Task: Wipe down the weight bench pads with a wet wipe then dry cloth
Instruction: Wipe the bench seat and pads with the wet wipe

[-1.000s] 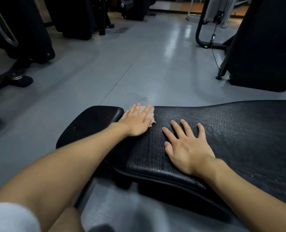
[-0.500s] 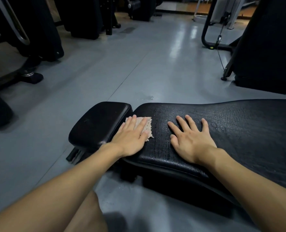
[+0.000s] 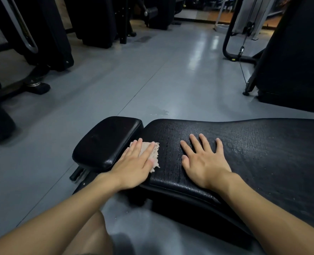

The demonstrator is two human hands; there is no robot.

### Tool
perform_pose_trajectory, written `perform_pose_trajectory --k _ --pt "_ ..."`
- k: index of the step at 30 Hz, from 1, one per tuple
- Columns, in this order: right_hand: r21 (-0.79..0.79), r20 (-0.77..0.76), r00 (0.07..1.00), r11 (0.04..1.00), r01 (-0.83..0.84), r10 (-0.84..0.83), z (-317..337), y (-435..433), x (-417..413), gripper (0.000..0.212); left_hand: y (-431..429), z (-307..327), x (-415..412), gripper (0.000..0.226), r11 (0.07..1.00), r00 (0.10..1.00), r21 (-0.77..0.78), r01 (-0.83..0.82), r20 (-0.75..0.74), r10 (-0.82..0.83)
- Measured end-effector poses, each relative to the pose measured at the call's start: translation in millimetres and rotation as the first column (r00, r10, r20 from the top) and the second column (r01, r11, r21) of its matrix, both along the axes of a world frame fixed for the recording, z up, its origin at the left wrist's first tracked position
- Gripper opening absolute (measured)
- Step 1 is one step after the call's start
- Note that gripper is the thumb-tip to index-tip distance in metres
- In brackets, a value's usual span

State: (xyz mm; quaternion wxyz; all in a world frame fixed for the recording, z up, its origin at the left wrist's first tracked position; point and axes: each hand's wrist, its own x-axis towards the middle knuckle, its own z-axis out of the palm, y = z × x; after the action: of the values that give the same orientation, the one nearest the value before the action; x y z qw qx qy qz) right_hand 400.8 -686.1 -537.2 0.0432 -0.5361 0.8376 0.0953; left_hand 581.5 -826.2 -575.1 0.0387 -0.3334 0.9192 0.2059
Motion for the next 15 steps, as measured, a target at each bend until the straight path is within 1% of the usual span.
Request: perform_pose_trajectory --k 6,8,10,13,14,15 --pt "-0.002 -0.005 1.000 1.000 -0.006 0.006 -1 -1 -2 0.059 -41 10 -95 0.057 1.000 0.999 -0.010 -0.018 0.034 0.018" --pt "-0.008 0.001 1.000 1.000 0.001 -0.001 -1 -3 -4 0.059 -50 14 -114 0.058 1.000 1.000 0.012 -0.009 0.022 0.009" --pt "-0.020 0.010 1.000 1.000 0.008 -0.008 -1 -4 -4 0.062 -52 16 -117 0.060 0.999 1.000 0.051 -0.003 -0.031 0.004" --pt "-0.018 0.015 1.000 1.000 0.007 -0.007 3 -4 -3 0.075 -47 20 -92 0.065 0.996 0.977 0.065 -0.069 -0.199 0.081" --pt "-0.021 -0.005 1.000 1.000 0.005 -0.005 4 -5 -3 0.074 -43 20 -80 0.066 0.994 0.966 0.066 -0.091 -0.237 0.104" --pt "-0.041 -0.042 0.999 0.999 0.005 -0.007 6 -10 -4 0.069 -40 20 -69 0.067 0.994 0.962 0.054 -0.100 -0.250 0.110"
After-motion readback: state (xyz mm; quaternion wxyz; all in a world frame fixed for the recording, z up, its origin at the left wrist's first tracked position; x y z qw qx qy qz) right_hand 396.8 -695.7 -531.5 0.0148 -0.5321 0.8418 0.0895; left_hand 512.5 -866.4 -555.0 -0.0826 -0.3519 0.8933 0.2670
